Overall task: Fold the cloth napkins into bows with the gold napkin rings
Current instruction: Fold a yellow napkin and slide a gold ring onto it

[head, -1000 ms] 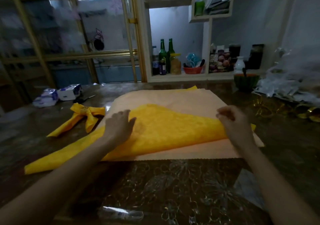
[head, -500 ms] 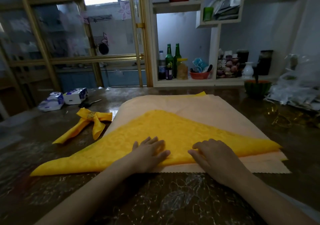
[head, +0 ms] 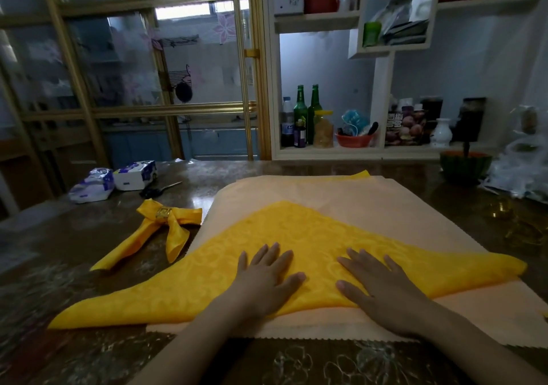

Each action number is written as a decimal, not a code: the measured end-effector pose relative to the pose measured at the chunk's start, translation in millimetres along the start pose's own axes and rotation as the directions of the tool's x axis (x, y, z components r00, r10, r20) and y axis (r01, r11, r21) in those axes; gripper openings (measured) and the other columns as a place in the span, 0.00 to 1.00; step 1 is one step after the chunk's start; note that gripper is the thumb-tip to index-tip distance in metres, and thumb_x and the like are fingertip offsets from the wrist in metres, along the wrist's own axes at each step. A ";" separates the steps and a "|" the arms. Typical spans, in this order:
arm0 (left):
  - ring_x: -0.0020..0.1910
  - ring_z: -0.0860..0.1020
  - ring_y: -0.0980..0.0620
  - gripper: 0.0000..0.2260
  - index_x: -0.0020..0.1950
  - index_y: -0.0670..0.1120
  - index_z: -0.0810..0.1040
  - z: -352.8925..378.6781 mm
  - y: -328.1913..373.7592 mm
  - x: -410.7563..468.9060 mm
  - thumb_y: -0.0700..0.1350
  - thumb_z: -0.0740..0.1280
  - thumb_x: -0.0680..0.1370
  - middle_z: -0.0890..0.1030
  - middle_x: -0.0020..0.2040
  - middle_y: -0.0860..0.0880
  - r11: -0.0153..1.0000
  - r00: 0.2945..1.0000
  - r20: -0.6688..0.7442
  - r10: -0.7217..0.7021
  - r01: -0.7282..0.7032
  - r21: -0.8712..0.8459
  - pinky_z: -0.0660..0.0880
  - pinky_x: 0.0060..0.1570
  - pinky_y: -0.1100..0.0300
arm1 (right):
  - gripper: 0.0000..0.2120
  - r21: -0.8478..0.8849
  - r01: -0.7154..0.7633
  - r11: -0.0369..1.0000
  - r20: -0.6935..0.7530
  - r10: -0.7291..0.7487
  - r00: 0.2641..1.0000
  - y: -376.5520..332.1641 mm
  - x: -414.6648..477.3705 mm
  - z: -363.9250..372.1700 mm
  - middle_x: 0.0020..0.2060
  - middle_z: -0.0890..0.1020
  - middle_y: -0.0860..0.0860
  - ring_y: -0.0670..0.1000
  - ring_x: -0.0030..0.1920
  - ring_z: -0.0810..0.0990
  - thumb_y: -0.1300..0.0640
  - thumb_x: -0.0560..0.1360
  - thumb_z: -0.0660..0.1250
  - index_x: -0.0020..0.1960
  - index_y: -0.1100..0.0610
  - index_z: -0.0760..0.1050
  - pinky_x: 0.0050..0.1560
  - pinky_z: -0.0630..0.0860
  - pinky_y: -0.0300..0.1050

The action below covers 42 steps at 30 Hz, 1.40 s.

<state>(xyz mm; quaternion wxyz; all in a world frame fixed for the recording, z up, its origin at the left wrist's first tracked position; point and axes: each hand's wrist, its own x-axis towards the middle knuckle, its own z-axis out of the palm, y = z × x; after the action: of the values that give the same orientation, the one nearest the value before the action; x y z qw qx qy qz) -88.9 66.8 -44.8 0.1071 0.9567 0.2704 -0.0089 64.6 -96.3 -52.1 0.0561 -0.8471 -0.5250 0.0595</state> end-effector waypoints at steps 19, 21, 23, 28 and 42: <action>0.76 0.42 0.55 0.49 0.77 0.57 0.47 18.1 17.3 0.1 0.78 0.30 0.60 0.44 0.78 0.55 0.995 0.994 -0.056 0.098 -0.097 0.024 0.39 0.74 0.49 | 0.30 -0.035 -0.175 0.984 0.092 0.177 0.980 75.0 -26.3 -21.1 0.77 0.41 0.51 0.51 0.76 0.40 0.39 0.79 0.45 0.77 0.48 0.42 0.73 0.39 0.46; 0.76 0.44 0.54 0.36 0.77 0.56 0.49 15.0 19.6 -2.6 0.72 0.42 0.72 0.46 0.78 0.53 0.997 0.995 -0.055 0.079 -0.078 0.022 0.40 0.74 0.47 | 0.31 -0.105 -0.299 0.948 0.043 0.305 0.951 90.0 -37.5 -29.7 0.77 0.42 0.54 0.53 0.77 0.42 0.39 0.79 0.45 0.77 0.51 0.43 0.73 0.41 0.46; 0.76 0.46 0.53 0.33 0.76 0.54 0.52 13.7 22.7 -4.8 0.69 0.46 0.76 0.50 0.78 0.52 0.993 0.990 -0.108 0.085 -0.076 0.089 0.41 0.73 0.45 | 0.30 -0.229 -0.374 0.898 -0.115 0.357 0.927 83.5 -47.7 -34.5 0.77 0.44 0.56 0.54 0.77 0.44 0.42 0.81 0.47 0.77 0.55 0.45 0.74 0.43 0.47; 0.76 0.50 0.50 0.22 0.74 0.50 0.59 2.5 49.7 -18.5 0.53 0.53 0.80 0.57 0.76 0.49 0.910 0.951 -0.226 0.212 -0.108 0.401 0.41 0.71 0.42 | 0.23 -0.054 0.051 0.997 -0.193 -0.061 0.979 -10.8 -30.8 -22.9 0.77 0.47 0.51 0.49 0.77 0.45 0.55 0.83 0.51 0.77 0.53 0.51 0.73 0.42 0.41; 0.76 0.40 0.51 0.29 0.77 0.53 0.41 -29.5 -139.2 -141.0 0.62 0.44 0.79 0.39 0.77 0.50 0.894 0.891 0.099 -0.443 0.432 0.114 0.38 0.73 0.46 | 0.25 0.024 0.064 0.998 -0.007 -0.064 0.998 -33.4 0.4 4.8 0.77 0.43 0.51 0.50 0.77 0.43 0.46 0.82 0.44 0.77 0.50 0.45 0.73 0.43 0.42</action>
<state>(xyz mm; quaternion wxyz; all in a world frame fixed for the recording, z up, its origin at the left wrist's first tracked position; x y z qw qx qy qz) -282.7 115.9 -33.2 0.0758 0.8726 0.4714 -0.1033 34.5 -81.0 -51.6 0.0698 -0.8293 -0.5509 0.0615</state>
